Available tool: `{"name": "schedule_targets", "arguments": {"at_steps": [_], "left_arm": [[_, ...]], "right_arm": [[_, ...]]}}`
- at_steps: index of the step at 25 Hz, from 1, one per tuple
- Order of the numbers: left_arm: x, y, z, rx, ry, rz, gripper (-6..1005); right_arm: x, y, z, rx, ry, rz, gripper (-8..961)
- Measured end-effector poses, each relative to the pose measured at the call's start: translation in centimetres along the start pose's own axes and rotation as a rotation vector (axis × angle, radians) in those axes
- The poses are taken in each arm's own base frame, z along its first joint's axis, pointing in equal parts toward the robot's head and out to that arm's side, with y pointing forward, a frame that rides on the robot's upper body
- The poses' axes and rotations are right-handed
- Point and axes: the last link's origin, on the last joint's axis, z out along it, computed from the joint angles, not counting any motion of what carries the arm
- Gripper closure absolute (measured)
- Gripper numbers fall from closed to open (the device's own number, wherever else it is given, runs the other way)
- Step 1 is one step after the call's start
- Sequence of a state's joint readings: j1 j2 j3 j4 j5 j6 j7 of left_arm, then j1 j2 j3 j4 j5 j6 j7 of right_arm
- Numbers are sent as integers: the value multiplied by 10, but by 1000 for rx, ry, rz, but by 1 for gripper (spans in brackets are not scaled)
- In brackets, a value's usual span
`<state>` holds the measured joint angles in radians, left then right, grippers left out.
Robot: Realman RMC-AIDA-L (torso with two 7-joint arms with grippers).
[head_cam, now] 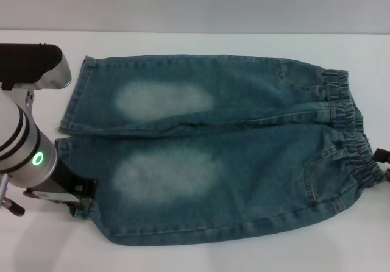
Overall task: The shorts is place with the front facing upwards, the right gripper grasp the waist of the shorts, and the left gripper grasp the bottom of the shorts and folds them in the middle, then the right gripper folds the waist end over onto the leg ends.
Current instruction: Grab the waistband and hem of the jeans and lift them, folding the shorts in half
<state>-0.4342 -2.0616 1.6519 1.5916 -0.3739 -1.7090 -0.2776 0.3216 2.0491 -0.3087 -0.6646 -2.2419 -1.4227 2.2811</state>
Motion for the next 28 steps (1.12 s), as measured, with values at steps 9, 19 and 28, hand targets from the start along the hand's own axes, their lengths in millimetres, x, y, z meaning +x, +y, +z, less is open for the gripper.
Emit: {"name": "schedule_targets", "arguments": {"at_steps": [9,19,28], "left_arm": [[2,2,-1,-1,5,5,980],[6,4,-2,-1,14,11,980],[9,4,-3,-5,25,4,981]], "right_arm": [[-2,7,-3,-13,21,-31,157],[-9,14,-10,-14,4,-82,156],[-13,21,-3,-23,17,-100,156]]}}
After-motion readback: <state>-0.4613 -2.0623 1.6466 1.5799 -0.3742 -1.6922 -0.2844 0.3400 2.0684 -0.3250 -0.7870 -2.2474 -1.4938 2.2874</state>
